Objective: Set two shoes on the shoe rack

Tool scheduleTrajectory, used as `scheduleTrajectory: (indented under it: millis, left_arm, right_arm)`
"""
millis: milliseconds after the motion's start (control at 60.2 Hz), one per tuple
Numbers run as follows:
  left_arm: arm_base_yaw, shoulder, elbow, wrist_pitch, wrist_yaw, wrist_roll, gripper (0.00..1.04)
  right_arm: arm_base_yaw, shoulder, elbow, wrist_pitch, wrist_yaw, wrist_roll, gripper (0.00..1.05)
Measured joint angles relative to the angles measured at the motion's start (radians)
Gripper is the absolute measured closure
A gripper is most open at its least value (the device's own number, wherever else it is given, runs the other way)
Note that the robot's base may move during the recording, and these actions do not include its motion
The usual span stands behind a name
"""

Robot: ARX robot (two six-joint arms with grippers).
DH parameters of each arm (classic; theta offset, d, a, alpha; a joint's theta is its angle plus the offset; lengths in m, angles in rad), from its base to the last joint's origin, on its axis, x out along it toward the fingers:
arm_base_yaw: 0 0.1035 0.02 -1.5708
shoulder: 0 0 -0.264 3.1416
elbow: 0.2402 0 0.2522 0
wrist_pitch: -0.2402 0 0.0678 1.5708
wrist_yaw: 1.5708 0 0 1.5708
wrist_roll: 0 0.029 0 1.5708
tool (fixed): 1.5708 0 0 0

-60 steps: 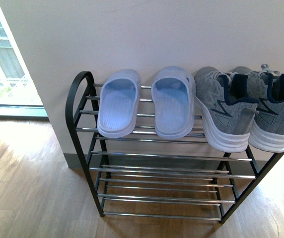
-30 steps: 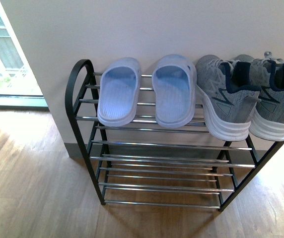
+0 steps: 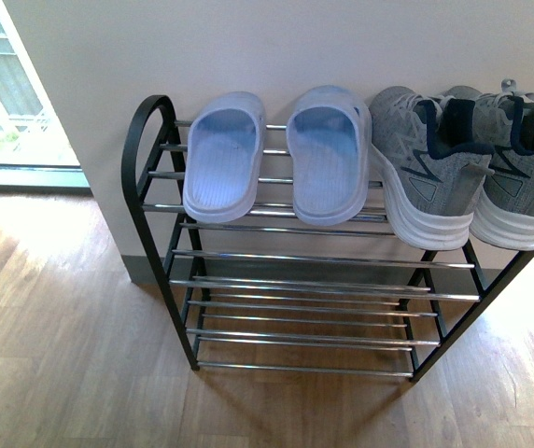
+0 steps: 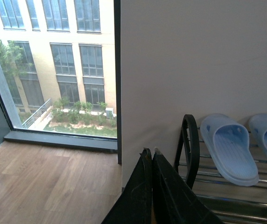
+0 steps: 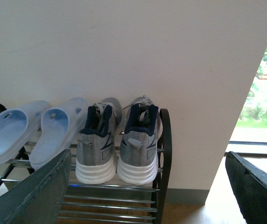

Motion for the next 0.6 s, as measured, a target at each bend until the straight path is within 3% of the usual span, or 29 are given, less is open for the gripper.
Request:
scheduleTrajectory:
  millis: [50, 332, 598]
  left_arm:
    - [0.0, -0.082, 0.0, -0.097, 0.0, 0.0, 1.04]
    - [0.001, -0.111, 0.0, -0.112, 0.0, 0.0, 1.04]
    - [0.001, -0.111, 0.0, -0.112, 0.0, 0.0, 0.55]
  right_arm:
    - [0.0, 0.0, 0.0, 0.0, 0.0, 0.0, 0.09]
    - [0.0, 0.0, 0.0, 0.0, 0.0, 0.0, 0.09]
    - [0.0, 0.0, 0.0, 0.0, 0.0, 0.0, 0.09]
